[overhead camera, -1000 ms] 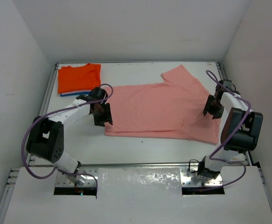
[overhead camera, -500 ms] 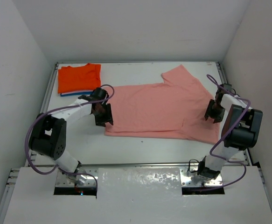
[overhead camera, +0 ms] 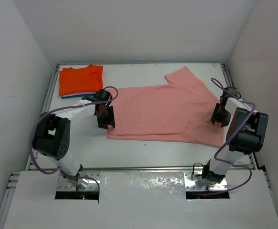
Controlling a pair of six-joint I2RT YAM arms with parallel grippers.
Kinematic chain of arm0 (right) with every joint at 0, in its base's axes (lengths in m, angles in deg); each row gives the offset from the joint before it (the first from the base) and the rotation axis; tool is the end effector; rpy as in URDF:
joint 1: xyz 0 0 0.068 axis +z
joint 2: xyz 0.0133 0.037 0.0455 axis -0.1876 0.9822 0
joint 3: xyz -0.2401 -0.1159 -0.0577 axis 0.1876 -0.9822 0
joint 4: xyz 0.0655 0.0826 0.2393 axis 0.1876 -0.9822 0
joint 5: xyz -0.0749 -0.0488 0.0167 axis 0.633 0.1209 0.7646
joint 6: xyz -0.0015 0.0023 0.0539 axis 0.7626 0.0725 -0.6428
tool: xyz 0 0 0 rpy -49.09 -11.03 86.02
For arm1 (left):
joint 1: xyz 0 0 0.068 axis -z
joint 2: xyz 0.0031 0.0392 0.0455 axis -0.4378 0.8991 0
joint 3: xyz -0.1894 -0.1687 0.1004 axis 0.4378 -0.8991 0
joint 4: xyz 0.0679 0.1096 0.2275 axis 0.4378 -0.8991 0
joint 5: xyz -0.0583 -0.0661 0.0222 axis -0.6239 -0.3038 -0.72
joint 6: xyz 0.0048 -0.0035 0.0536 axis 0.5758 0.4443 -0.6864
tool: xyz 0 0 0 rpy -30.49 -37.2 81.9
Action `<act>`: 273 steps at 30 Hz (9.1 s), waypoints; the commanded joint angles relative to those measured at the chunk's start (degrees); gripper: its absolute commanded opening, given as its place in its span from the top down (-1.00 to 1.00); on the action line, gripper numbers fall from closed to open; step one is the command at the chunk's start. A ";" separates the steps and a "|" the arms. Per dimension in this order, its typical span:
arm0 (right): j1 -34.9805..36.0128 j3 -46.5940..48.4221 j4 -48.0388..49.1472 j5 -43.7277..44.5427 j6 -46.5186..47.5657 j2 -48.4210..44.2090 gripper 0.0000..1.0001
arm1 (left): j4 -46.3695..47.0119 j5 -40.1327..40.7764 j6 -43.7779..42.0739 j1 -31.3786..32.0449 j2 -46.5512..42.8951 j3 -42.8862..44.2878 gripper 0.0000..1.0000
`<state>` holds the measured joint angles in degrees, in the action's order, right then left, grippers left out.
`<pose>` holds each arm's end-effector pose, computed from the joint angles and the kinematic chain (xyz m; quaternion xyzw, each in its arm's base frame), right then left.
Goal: Fold and stack the t-shirts
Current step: Fold the flattened tshirt in 1/3 of the way
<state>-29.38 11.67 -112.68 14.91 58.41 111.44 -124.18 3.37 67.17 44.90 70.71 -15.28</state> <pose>0.2968 -0.1067 0.1511 0.2868 0.9415 -0.0993 0.1467 0.2814 -0.0998 0.1790 -0.0490 0.9882 -0.0929 0.1113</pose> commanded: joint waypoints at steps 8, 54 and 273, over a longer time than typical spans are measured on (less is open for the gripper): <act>-0.42 -0.39 2.02 1.08 0.05 -2.21 0.16 | 0.09 -1.22 0.78 0.48 -1.82 0.13 0.31; -4.81 -0.31 7.13 -9.38 2.07 1.21 0.26 | 2.20 -6.06 3.77 0.75 -0.86 1.17 1.00; -7.89 5.86 -2.37 -15.71 4.00 1.40 0.99 | 5.89 5.37 6.67 -7.78 -6.74 -11.82 1.00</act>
<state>-37.25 18.38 -114.36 -1.88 61.60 115.11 -119.24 9.29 74.21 37.99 65.09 -25.55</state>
